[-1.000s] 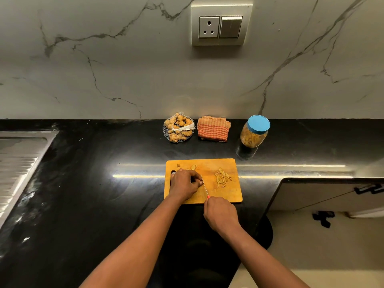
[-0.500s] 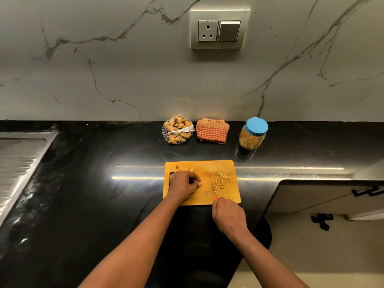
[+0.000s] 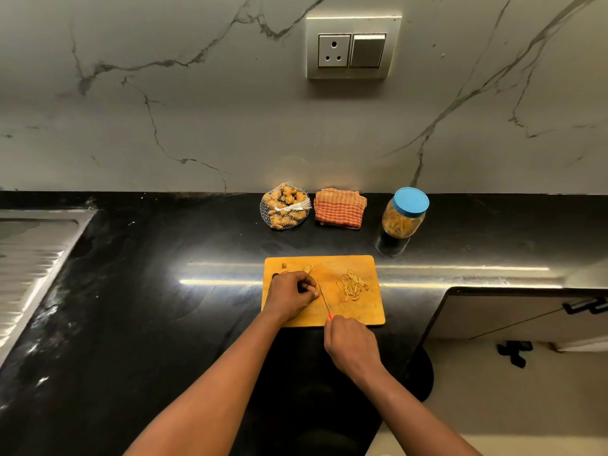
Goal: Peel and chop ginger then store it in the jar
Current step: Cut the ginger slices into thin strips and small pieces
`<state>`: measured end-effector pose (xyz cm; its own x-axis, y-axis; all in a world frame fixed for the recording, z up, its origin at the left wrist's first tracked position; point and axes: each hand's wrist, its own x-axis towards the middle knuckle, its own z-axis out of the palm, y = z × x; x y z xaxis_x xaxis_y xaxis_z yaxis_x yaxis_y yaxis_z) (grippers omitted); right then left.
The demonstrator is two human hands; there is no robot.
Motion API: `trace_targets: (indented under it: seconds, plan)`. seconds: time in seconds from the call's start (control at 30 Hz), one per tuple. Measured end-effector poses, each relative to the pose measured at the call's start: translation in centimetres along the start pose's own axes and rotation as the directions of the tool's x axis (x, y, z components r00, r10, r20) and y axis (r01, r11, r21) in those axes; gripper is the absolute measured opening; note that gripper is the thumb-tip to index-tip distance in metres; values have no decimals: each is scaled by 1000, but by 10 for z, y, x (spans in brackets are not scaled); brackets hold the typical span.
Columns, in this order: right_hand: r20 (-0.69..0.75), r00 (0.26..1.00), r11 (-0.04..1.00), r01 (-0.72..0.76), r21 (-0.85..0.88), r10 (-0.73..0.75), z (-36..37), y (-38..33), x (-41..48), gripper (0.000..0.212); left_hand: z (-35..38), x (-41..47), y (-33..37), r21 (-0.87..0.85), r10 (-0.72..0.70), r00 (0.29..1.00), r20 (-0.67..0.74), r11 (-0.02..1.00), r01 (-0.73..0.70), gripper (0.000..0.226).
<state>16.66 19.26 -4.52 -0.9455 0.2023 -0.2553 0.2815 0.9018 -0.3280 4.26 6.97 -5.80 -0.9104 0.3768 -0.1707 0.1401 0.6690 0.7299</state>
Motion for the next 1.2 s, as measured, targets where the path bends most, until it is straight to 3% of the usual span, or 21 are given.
trace_targets:
  seconds: [0.57, 1.2]
  plan:
    - [-20, 1000, 998, 4, -68, -6, 1, 0, 2, 39, 4, 2, 4, 54, -22, 999, -35, 998, 24, 11]
    - [-23, 999, 999, -36, -9, 36, 1, 2, 9, 43, 4, 6, 9, 59, -58, 998, -32, 997, 59, 10]
